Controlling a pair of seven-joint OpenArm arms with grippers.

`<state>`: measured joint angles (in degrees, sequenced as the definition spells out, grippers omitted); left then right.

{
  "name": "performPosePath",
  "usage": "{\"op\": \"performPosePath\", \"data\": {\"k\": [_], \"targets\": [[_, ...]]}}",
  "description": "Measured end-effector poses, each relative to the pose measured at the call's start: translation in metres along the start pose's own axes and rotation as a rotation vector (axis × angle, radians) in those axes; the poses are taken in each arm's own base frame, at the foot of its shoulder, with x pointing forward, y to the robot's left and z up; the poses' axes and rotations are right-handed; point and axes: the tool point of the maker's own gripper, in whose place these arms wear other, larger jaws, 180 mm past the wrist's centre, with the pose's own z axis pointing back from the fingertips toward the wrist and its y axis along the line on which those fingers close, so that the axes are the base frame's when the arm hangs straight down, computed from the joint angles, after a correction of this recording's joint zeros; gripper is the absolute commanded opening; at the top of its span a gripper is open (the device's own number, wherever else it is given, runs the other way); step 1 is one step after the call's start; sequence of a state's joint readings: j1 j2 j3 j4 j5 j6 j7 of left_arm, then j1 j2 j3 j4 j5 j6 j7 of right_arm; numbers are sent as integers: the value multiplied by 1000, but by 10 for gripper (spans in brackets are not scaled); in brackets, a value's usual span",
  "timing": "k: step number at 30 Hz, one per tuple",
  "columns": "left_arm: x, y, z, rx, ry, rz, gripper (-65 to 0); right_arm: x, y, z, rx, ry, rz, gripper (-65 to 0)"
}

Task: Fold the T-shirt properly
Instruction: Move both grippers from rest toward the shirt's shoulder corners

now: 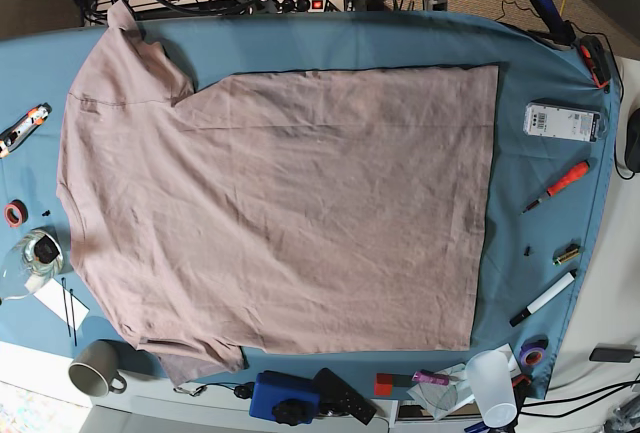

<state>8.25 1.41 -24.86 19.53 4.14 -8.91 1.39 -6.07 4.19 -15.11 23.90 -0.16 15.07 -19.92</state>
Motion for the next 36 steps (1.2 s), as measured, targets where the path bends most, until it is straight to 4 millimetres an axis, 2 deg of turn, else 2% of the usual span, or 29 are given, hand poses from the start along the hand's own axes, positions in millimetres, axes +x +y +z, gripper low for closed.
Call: {"op": "performPosePath", "data": {"k": [6, 10, 14, 17, 21, 27, 36], "targets": [[-24, 38, 15, 17, 16, -16, -650, -18, -44, 10, -55, 45, -63, -650], [-24, 63, 27, 41, -13, 74, -650, -27, -72, 20, -93, 36, -84, -650], [-30, 87, 44, 76, -20, 125, -650, -39, -90, 33, -131, 27, -43, -650], [-34, 94, 58, 84, -27, 137, -650, -49, -97, 45, -149, 18, -2, -650], [-31, 99, 80, 85, -73, 133, -650, -60, -94, 62, -151, -3, 44, -650], [-35, 113, 129, 127, -138, 42, -650, -79, -86, 92, -131, -3, 95, -650], [-23, 104, 204, 147, -205, -102, -650, -91, -45, 138, -82, -10, 177, -650]]}}
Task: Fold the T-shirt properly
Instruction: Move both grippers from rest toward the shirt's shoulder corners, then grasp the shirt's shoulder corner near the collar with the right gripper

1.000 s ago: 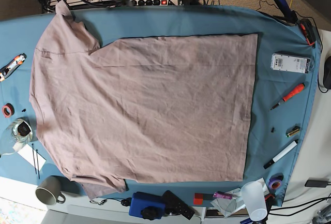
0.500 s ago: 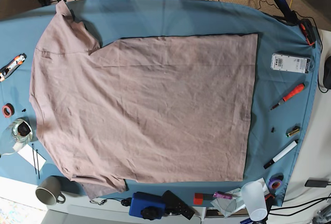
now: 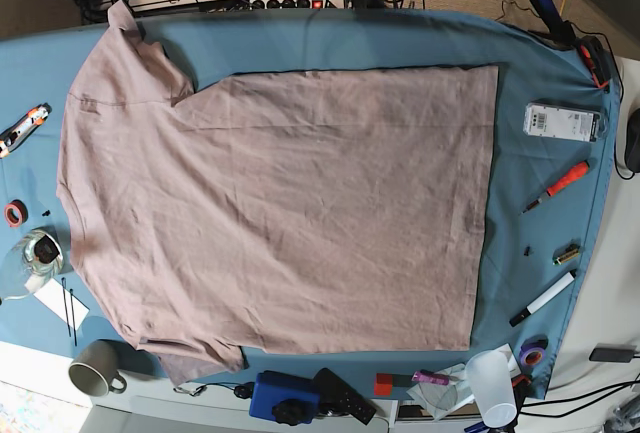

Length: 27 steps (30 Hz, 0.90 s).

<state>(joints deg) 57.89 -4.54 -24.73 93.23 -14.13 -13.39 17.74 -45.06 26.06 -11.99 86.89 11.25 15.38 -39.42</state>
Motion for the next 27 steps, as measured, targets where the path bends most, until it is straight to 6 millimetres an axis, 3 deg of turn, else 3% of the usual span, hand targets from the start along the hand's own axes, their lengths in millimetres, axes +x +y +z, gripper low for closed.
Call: {"op": "performPosePath", "data": {"k": [4, 8, 15, 22, 27], "targets": [[18, -5, 26, -5, -47, -51, -650, 5, -4, 30, -8, -44, -63, -650], [21, -8, 51, 11, 7, -97, -650, 11, -18, 68, -29, -77, -128, -650], [64, -16, 87, 49, -72, -141, -650, 56, -40, 146, -58, -274, -92, -650], [93, -29, 102, 34, -134, -177, -650, 97, -72, 210, -239, -444, -29, -650], [93, -29, 102, 33, -136, -177, -650, 101, -83, 228, -307, -481, -34, -650]]}}
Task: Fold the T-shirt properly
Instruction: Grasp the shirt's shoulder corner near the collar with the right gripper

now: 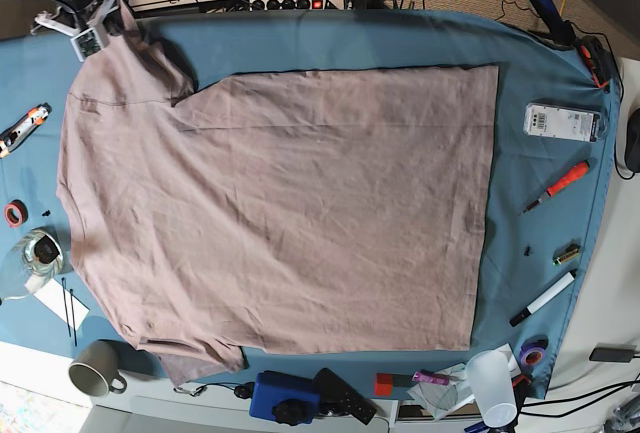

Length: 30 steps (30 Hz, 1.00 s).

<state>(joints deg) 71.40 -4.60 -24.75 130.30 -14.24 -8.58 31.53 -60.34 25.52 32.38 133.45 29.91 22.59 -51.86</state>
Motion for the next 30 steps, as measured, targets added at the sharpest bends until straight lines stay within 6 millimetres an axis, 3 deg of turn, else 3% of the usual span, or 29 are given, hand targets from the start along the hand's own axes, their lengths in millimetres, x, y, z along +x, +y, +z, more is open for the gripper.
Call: {"op": "performPosePath", "data": {"k": [5, 6, 12, 19, 21, 25, 27, 30], "targets": [[0, 0, 0, 0, 0, 0, -650, -9, -5, 1, -44, 36, 34, -369], [0, 0, 0, 1, 0, 0, -650, -10, -4, 1, -45, 36, 26, -347], [1, 0, 0, 0, -2, 0, -650, -18, -7, 1, -80, 65, -3, -345], [5, 0, -2, 0, -16, 0, -650, 8, -29, -10, -146, -17, 5, -346], [5, 0, -2, 0, -17, 0, -650, 2, -36, -19, -150, -3, -21, -346], [5, 0, -2, 1, -17, 0, -650, -30, -48, -39, -129, 92, -65, -346], [6, 0, -2, 1, -18, 1, -650, -40, -46, -44, -98, 124, -60, -346], [10, 0, -2, 0, -40, 1, -650, -38, -35, -47, -33, 106, -72, -346]]}}
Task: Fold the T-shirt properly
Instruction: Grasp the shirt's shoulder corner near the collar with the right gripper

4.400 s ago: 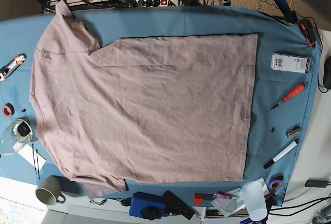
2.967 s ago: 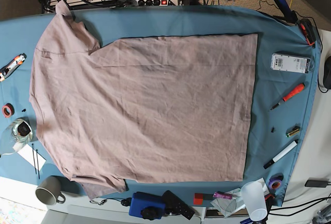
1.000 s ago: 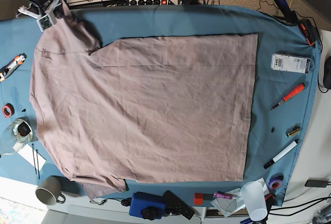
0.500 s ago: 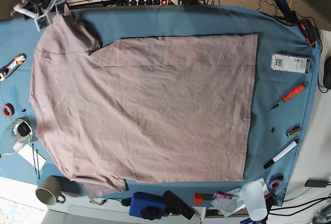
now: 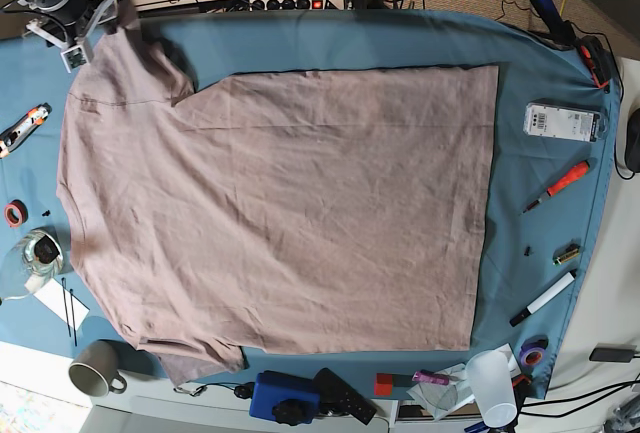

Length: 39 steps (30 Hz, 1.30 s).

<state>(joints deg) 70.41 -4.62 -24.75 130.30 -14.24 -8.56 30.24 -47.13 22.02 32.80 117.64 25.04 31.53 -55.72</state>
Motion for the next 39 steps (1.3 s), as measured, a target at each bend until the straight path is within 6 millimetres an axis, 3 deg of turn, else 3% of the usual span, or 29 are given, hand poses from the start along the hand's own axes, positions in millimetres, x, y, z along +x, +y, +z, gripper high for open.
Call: {"op": "performPosePath", "data": {"k": [18, 20, 23, 25, 33, 39], "targets": [[19, -1, -7, -5, -63, 0, -650, -7, 5, 0, 28, 38, -17, -347], [19, -1, -7, -4, -63, -1, -650, -4, 9, 0, 48, 22, -25, -399], [21, -1, -8, -4, -69, 0, -650, -4, 9, 0, 47, 24, -25, -569], [26, -2, -10, -6, -85, 0, -650, -4, 9, 0, 47, 24, -25, -643], [31, -6, -12, -30, -105, 34, -650, 0, 8, 0, 42, -1, -33, -650], [31, -6, -12, -33, -107, 40, -650, 16, 10, 5, 37, -59, -9, -650]]}}
